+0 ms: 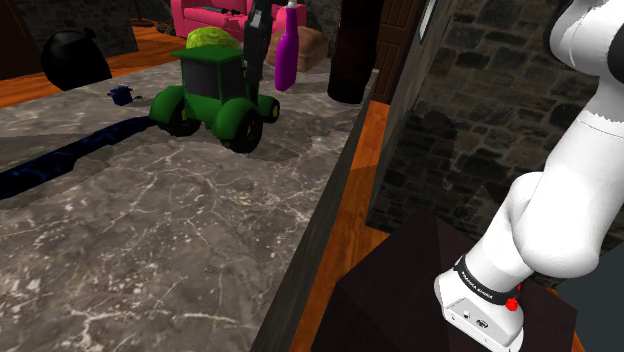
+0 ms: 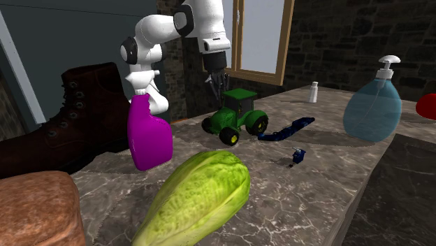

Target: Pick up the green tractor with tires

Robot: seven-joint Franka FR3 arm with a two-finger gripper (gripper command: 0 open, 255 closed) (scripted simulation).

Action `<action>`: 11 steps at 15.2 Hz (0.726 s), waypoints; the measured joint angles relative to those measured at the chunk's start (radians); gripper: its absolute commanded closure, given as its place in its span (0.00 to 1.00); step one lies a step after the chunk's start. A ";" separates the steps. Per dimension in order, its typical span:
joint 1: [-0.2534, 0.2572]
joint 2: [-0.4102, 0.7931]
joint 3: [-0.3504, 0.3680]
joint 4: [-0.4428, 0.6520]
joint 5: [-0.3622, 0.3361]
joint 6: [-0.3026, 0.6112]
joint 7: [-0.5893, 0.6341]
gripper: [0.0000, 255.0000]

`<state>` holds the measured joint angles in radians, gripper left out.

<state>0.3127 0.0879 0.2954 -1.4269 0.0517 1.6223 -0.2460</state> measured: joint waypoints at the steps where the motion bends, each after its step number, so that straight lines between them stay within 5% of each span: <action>1: 0.001 0.009 0.001 0.024 -0.003 -0.015 0.002 1.00; 11: 0.020 0.085 0.009 0.261 -0.028 -0.179 0.028 1.00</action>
<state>0.3323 0.1730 0.3043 -1.1662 0.0233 1.4431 -0.2182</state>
